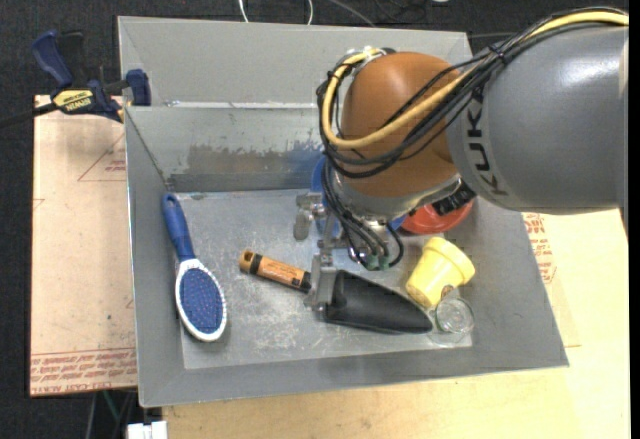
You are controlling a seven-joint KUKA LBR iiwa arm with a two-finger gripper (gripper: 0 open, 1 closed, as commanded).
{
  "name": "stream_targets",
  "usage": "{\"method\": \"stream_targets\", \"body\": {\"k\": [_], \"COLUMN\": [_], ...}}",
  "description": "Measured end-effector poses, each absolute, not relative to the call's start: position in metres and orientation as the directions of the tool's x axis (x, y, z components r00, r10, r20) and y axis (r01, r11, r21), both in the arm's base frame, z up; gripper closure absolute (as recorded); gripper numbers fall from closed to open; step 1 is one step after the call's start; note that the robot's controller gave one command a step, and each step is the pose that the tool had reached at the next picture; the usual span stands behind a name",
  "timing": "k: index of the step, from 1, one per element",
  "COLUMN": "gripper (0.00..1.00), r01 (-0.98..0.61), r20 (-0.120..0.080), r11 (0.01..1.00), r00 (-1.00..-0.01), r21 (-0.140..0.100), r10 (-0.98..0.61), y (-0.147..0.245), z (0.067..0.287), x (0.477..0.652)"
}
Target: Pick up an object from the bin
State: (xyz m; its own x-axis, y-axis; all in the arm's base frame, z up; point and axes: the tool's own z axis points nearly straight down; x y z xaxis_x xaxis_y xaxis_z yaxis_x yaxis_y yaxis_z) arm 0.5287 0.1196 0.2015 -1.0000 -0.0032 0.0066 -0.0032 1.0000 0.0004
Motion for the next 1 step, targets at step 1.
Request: {"method": "stream_targets", "body": {"k": [1], "gripper": [0.00], "r01": [0.001], "r20": [0.000], "r11": [1.000], "r00": [-1.000], "r21": [0.001], "r10": [0.001], "y": [0.1189], "z": [0.2050], "x": [0.5305]}}
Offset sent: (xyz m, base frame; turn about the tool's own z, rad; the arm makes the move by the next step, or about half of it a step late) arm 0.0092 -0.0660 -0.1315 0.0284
